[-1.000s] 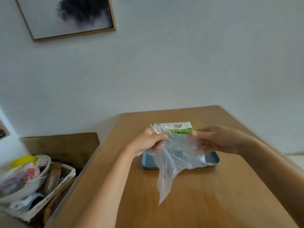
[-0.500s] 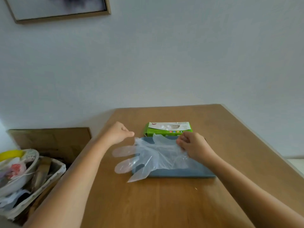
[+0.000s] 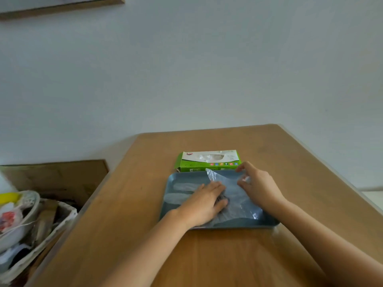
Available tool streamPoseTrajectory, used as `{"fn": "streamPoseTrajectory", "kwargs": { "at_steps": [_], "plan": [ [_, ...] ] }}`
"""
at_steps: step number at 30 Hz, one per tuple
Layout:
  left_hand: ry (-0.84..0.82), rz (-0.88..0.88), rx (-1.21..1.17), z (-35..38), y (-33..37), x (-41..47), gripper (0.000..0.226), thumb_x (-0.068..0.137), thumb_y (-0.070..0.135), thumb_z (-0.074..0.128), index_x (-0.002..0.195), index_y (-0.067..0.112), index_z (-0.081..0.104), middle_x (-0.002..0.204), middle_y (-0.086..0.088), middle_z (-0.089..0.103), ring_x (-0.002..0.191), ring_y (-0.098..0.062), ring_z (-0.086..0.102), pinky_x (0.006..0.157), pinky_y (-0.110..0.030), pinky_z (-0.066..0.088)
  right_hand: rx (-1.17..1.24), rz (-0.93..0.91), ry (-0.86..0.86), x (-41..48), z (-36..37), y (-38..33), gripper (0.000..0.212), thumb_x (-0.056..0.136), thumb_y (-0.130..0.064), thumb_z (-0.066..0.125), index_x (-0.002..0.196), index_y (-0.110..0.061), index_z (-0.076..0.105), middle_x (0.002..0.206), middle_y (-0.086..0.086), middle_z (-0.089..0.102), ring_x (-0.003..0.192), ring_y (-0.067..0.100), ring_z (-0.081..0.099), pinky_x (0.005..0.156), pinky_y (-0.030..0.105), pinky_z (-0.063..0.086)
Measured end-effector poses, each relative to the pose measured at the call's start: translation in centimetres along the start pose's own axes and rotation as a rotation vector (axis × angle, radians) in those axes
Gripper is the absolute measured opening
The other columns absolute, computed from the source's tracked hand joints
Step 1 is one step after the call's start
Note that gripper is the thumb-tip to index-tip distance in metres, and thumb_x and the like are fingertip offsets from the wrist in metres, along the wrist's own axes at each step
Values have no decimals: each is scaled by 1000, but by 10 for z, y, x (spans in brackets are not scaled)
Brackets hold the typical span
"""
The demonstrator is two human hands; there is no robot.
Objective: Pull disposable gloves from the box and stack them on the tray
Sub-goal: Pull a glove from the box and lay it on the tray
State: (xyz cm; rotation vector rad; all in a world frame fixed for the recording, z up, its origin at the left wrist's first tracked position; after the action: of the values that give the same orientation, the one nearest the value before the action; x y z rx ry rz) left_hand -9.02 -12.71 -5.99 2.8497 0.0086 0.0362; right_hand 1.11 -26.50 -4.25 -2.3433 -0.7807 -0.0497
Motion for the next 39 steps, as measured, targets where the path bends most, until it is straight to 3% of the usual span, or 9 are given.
{"fn": "streamPoseTrajectory", "kwargs": {
  "at_steps": [4,9,12,14,16,20,23,27,39],
  "plan": [
    [-122,-21,115,10,-7,5,62,102,49,22,154,21,3,161,4,-6,148,-11,-9,119,-39,-4,-263,-328,114,-13,-3,-6,32,81,-17,72,111,-15,60,115,3,55,101,26,56,85,34,44],
    [-151,-123,144,11,-13,5,74,94,65,21,153,30,-5,160,9,-13,148,-14,-13,118,-51,-8,-342,-399,-434,-34,10,-8,49,102,-41,30,145,-19,34,152,0,31,139,13,29,109,20,19],
    [-199,-237,115,4,-19,0,89,85,77,25,152,30,-11,160,5,-17,147,-17,-15,117,-52,-9,-522,-345,-589,-33,2,1,84,79,-71,6,152,-31,5,161,-1,1,148,16,3,116,26,5],
    [-214,-302,123,-3,-17,-5,96,84,78,30,154,24,-6,161,1,-11,148,-20,-8,117,-51,-4,-558,-363,-640,-31,0,4,81,77,-72,6,151,-39,-2,161,-1,-6,148,17,-4,118,29,1],
    [-66,-315,149,-13,-11,-8,90,86,72,37,153,17,14,160,-4,14,147,-21,14,117,-44,10,-541,-407,-669,-29,1,6,64,90,-64,18,148,-46,-4,160,-4,-11,148,17,-7,118,32,-1],
    [403,-66,36,-29,2,-5,36,99,33,46,131,16,51,131,3,48,123,-11,44,98,-17,34,-592,-453,-692,-25,5,12,61,88,-69,15,141,-56,-12,159,-9,-16,147,20,-12,118,40,-7],
    [197,31,-38,-15,8,5,39,103,17,37,141,13,43,145,1,42,134,-13,37,110,-25,29,-608,-456,-671,-26,7,12,62,82,-71,9,138,-60,-15,159,-8,-17,147,22,-12,117,41,-10],
    [-68,-79,-9,5,-11,9,55,104,40,22,154,21,9,162,5,3,147,-7,-2,118,-28,-2,-616,-441,-674,-29,2,10,59,87,-68,14,139,-58,-13,160,-5,-12,148,22,-9,116,42,-9],
    [-217,-345,146,2,-38,-17,98,79,81,19,151,26,-17,158,4,-22,146,-18,-20,118,-47,-10,-749,-344,-635,-36,-10,10,63,86,-73,19,143,-56,-2,159,9,12,147,26,6,115,52,-7]
  ]
}}
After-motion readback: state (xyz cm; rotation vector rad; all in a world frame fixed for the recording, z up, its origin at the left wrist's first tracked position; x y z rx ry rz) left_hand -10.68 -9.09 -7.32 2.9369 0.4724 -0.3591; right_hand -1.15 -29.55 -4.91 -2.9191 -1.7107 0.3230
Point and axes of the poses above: each hand's wrist, its own x-axis towards the middle knuckle, its own z-axis out of the palm, y = z × x, the point moved 2 cm from there along x, towards the middle knuckle
